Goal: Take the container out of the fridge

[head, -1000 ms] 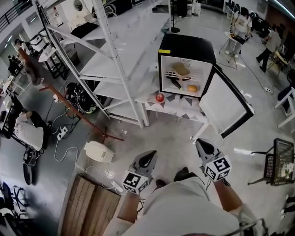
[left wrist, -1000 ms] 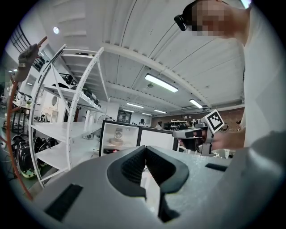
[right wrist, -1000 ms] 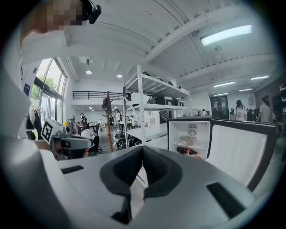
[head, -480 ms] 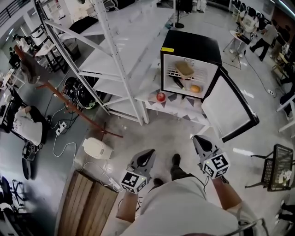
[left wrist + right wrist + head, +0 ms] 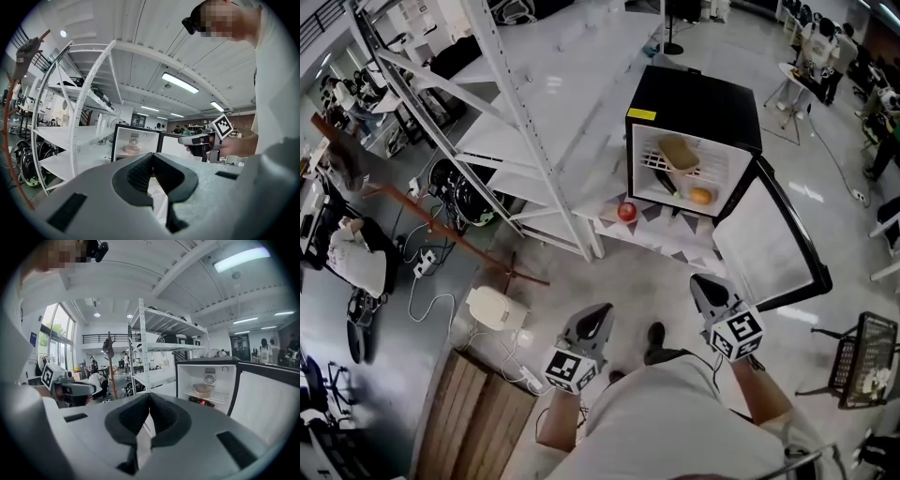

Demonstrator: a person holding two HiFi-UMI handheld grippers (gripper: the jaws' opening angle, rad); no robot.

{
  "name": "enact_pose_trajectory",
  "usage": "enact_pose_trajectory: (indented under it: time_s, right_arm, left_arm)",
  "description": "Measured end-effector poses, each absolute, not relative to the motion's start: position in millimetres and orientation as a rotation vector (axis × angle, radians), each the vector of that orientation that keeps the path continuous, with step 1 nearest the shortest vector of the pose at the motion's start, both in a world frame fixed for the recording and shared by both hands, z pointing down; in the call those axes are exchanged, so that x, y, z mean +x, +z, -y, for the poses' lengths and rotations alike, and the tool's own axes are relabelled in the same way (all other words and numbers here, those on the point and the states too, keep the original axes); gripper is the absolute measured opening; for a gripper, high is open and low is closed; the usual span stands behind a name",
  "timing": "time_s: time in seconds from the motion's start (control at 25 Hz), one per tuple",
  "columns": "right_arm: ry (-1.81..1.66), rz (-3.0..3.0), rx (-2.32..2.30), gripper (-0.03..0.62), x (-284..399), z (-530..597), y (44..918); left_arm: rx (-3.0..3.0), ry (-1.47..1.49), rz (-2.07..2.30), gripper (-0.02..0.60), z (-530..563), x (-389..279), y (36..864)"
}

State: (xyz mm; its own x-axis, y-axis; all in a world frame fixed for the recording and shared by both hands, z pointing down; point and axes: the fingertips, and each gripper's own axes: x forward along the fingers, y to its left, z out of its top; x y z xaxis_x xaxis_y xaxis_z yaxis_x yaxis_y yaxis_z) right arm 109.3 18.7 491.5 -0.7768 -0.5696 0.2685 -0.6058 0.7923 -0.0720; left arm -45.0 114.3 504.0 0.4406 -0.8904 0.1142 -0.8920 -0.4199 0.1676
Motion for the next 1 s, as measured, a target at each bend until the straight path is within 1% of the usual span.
enact_pose_trajectory:
  time_s: [0.4, 0.68, 1.0]
  right_arm:
    - [0.236, 2.753, 0.788, 0.008, 111, 52, 500]
    - [0.245, 2.788, 0.824, 0.007, 132, 100, 504]
    - [0.244, 2.788, 0.857, 0.006, 155, 128, 509]
  left_arm:
    - [2.472, 0.036, 1.588, 0.005, -42, -27, 500]
    - [2.440, 0.021, 1.591, 0.005, 1, -12, 507]
    - [2.460, 0.036, 1.568, 0.005, 41, 10, 504]
